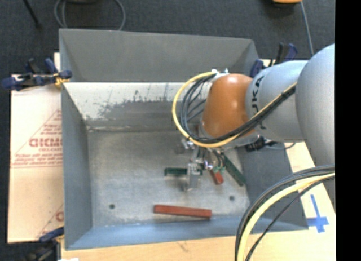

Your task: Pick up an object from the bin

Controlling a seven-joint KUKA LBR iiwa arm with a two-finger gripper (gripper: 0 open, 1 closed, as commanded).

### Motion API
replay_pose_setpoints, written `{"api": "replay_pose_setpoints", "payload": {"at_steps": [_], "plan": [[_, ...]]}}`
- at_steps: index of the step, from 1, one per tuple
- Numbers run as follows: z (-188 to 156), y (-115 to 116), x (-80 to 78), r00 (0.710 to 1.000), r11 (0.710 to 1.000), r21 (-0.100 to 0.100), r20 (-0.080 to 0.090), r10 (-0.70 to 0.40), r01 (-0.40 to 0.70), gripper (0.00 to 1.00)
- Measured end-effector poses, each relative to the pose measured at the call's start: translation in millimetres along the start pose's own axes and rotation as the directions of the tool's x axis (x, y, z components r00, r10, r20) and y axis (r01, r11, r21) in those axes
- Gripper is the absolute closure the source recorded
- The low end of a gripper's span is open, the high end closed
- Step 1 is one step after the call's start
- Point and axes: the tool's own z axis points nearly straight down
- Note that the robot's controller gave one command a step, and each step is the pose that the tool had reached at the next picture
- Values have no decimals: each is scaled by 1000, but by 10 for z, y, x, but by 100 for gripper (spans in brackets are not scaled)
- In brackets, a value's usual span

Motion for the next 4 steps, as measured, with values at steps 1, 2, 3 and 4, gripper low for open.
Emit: {"api": "replay_pose_setpoints", "payload": {"at_steps": [1,2,3,4], "plan": [[-6,-2,-3,1000,1000,0,1,1,-1,100],[-94,-5,-17,1000,1000,0,3,3,-3,100],[-112,-9,-31,1000,1000,0,4,5,-5,100],[-434,-11,-50,1000,1000,0,5,6,-6,100]]}}
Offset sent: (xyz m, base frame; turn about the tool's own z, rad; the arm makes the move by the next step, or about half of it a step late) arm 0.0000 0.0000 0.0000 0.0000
